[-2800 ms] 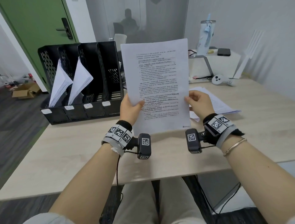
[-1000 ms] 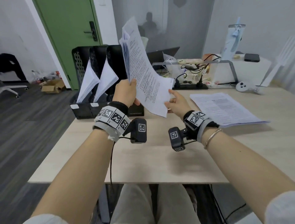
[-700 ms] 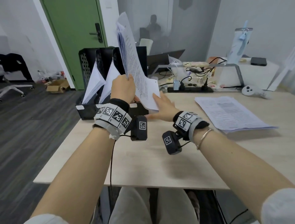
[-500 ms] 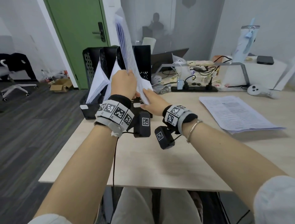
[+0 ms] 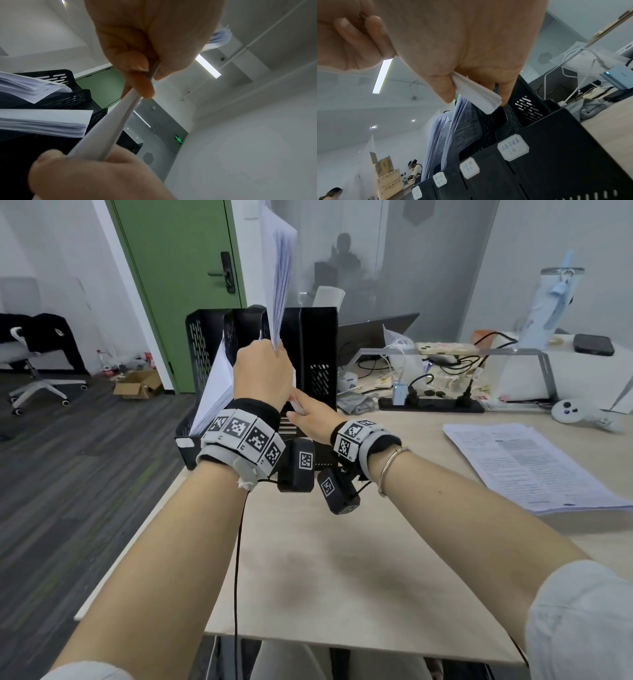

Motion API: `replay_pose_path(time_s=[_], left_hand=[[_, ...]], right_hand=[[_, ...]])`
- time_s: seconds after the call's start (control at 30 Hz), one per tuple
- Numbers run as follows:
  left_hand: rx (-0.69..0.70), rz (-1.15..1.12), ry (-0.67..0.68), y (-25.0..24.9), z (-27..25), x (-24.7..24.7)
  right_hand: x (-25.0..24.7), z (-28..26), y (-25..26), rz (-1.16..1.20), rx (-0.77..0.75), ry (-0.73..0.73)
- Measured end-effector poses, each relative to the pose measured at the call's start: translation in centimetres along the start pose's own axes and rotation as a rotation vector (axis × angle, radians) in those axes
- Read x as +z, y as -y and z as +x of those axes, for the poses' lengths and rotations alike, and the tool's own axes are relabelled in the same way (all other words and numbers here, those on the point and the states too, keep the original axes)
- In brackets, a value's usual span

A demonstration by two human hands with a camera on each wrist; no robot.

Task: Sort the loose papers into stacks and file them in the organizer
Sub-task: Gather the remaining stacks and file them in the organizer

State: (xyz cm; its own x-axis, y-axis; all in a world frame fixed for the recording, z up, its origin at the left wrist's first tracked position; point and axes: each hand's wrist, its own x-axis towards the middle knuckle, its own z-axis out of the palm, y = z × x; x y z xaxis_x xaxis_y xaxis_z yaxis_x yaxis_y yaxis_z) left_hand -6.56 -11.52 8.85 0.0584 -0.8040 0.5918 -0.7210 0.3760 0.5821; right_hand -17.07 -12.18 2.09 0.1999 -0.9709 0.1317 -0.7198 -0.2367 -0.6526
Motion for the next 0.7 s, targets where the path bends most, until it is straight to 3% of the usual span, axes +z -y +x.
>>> replay_pose_path(time_s=[0.27,0.7], left_hand=[[-0.012,0.154,-0.005,2.0,2.1,2.6],[0.019,0.326,0.149,5.5,3.5,6.9]], right_hand=[[1.4,4.1,-1.8,-0.272,0.034,0.056],[-0.1,2.7,-4.4,-0.229,-0.047,0.162]])
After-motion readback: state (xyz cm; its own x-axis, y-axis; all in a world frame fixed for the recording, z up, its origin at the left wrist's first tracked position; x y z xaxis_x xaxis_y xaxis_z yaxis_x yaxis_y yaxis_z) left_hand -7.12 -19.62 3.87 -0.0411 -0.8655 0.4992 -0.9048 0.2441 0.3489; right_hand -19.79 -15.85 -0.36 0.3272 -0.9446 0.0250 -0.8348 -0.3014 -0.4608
